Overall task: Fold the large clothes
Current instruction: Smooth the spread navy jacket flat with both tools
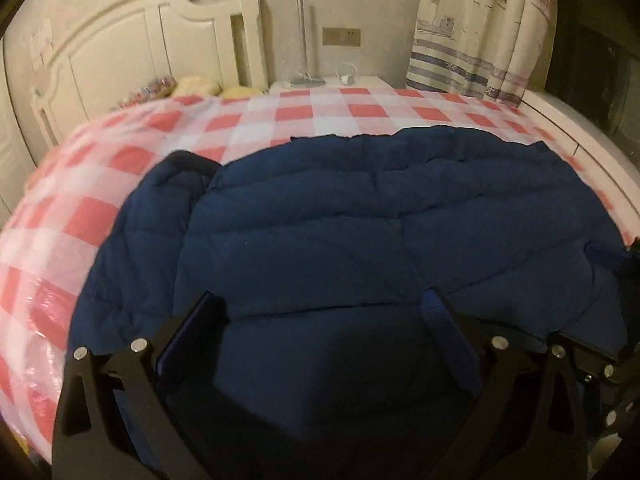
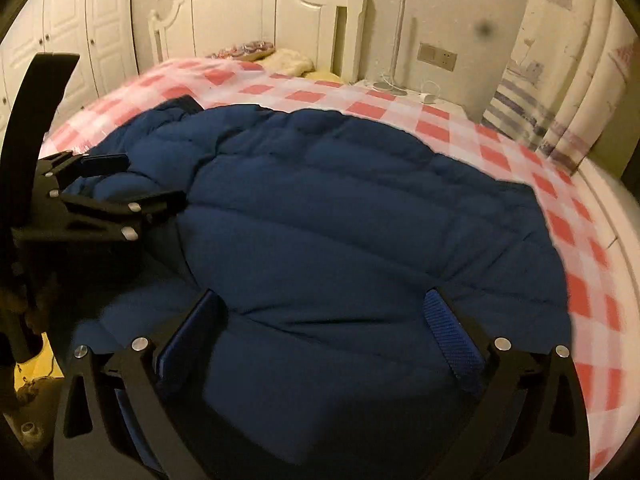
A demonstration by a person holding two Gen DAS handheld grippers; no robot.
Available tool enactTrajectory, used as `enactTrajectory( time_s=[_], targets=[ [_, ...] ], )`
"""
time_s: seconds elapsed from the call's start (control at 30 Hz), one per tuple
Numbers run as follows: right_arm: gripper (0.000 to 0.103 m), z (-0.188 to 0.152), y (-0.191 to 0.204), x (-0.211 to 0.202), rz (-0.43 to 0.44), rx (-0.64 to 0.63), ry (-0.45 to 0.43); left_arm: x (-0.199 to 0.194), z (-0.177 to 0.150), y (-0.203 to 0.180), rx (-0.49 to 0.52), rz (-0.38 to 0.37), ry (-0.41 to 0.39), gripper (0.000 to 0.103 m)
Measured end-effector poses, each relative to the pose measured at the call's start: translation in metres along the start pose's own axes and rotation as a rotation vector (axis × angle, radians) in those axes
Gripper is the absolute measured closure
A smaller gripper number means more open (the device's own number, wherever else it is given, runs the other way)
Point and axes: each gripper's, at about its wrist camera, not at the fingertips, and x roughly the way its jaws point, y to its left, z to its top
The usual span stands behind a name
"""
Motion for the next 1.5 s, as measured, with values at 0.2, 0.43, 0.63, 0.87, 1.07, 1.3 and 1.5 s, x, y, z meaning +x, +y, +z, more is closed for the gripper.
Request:
enactTrajectory(
  time_s=[0.2, 0.43, 0.63, 0.87, 1.07, 1.3, 1.5],
  targets=[
    [0.005, -0.002, -0.015, -0.02, -0.059, 0.034, 0.006, -0.036, -0.013, 0.021, 0.003, 0.094, -0.069, 0.002],
    [0.005, -0.055, -0.083, -0.036, -0.011, 0.229, -0.05, -0.04, -0.047, 0.085, -0.103, 0.145, -0.073, 0.002],
    [0.005, -0.05, -0.073, -0.036, -0.076, 0.225, -0.026, -0.045, -0.044, 0.078, -0.101, 0.231, -0.058, 0.002],
    [0.005, -0.046, -0.01, -0.074, -0.041, 0.081, -0.142, -0.108, -0.058, 0.011, -0.023, 0.045, -0.185, 0.003],
    [0.004, -0.057, 0.042, -0.04, -0.068, -0.086, -0.075, -0.073, -0.089, -0.06, 0.172, 0.095, -0.158, 0.002],
    [0.005, -0.057, 0.033, -0.041, -0.059, -0.111, -0.091, -0.084, -0.09, -0.04, 0.121, 0.046, -0.127, 0.002],
    [0.005, -0.07, -0.034, -0.065, -0.126, 0.095, -0.134, -0.103, -0.085, 0.013, 0.023, 0.166, -0.172, 0.002]
  ],
)
